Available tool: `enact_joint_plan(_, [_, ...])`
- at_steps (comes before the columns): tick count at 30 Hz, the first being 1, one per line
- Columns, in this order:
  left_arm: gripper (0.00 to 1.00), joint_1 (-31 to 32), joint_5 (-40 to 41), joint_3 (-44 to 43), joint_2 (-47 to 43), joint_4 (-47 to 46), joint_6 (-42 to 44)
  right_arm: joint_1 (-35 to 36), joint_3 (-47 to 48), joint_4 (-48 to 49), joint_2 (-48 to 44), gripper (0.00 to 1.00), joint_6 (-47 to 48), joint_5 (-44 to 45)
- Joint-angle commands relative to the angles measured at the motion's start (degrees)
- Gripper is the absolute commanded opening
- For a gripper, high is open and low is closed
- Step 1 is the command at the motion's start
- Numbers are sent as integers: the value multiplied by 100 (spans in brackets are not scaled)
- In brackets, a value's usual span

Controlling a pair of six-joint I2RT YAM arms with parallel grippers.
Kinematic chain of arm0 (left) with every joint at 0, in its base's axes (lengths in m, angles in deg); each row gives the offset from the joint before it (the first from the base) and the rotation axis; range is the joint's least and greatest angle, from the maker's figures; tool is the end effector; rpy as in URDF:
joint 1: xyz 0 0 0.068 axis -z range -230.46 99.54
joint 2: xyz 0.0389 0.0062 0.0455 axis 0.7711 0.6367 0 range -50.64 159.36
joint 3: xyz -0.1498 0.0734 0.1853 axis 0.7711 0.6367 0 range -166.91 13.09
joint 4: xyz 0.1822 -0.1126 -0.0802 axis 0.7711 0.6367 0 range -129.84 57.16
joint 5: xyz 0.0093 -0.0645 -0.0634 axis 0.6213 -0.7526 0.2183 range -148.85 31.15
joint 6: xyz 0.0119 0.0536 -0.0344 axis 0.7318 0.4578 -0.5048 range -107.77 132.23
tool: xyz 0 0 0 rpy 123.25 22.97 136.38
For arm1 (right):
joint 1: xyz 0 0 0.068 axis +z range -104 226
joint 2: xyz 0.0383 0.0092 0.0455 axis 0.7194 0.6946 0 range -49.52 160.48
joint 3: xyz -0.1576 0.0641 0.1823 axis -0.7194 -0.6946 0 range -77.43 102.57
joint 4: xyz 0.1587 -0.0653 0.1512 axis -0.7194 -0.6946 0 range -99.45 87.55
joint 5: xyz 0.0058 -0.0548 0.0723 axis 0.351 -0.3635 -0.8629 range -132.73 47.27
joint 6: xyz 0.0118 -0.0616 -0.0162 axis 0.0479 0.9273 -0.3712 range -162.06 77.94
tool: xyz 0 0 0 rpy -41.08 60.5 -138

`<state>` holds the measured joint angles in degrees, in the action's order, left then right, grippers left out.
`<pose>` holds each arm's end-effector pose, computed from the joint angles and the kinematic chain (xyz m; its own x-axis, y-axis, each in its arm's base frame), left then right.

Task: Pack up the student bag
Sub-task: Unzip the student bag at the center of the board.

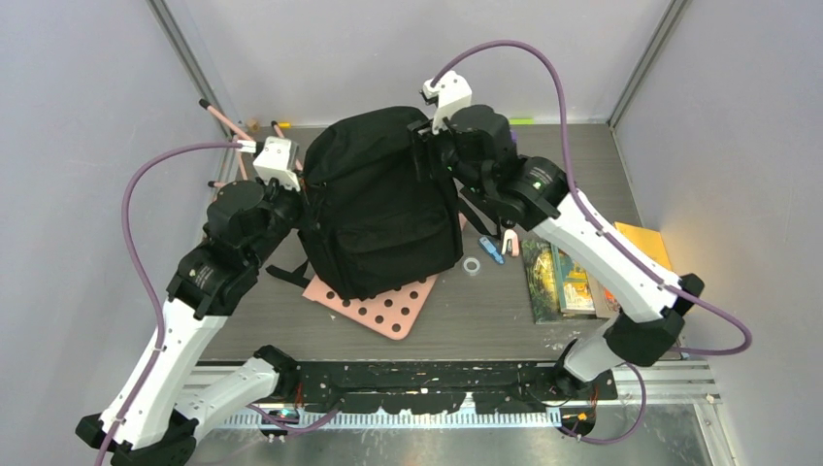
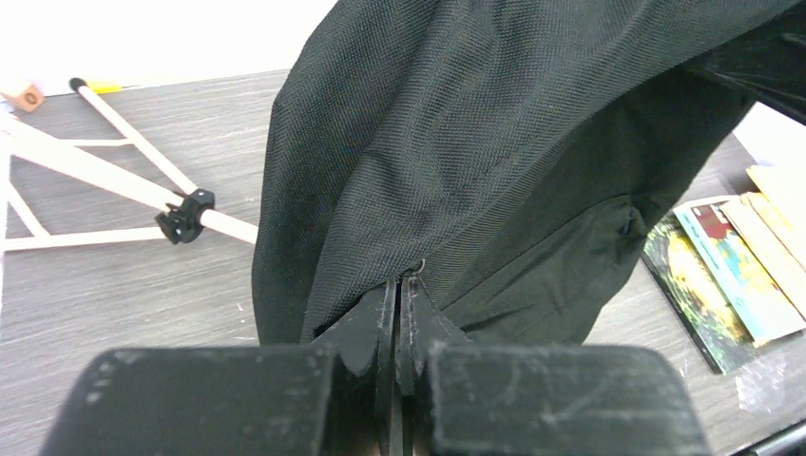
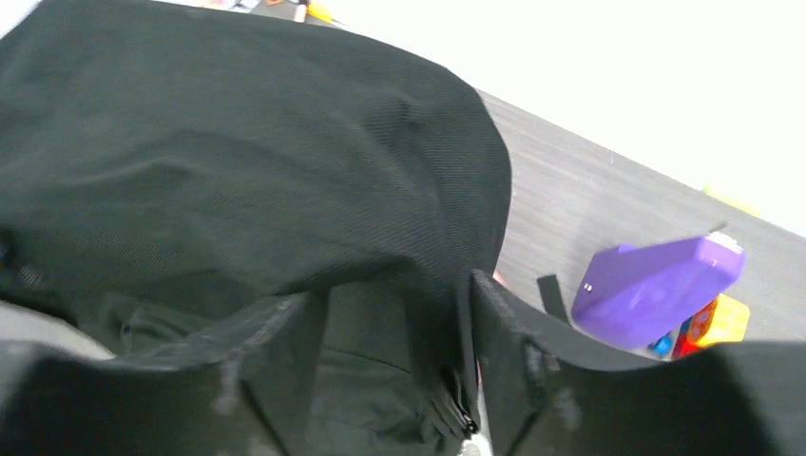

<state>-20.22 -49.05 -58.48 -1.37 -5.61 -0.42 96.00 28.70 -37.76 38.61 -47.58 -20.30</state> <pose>0.1392 -0.0711 0.4046 -0.2515 -0.1032 -0.9624 0.3047 0.9353 -0.1799 0.2130 0.2238 0.4389 -0.2360 -0.1430 -0.9612 -0.4533 0.8911 -0.0213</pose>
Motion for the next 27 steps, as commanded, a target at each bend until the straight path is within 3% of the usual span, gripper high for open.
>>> enact_joint_plan(1, [0, -27, -517, -111, 76, 221, 37, -7, -93, 272, -607, 72, 920, -1316])
enact_joint_plan(6, [0, -27, -497, -259, 101, 248, 99, 1, 266, -124, -544, 90, 1398, -1745])
enact_joint_plan(13, [0, -27, -495, -482, 246, 330, 156, 137, 1500, -1374, 371, 91, 1920, -1936])
enact_joint_plan(17, [0, -27, -490, -518, 282, 296, 179, 259, 1739, -1414, 624, 83, 2022, -1591])
enact_joint_plan(22, [0, -27, -471, -568, 309, 360, 232, 370, 1647, -939, 712, 68, 2094, -555])
enact_joint_plan(26, [0, -27, -462, -544, 293, 373, 227, 396, 1461, -486, 718, 38, 2246, -84])
enact_joint_plan(27, [0, -27, -457, -530, 285, 376, 227, 394, 1426, -363, 725, 26, 2260, -17])
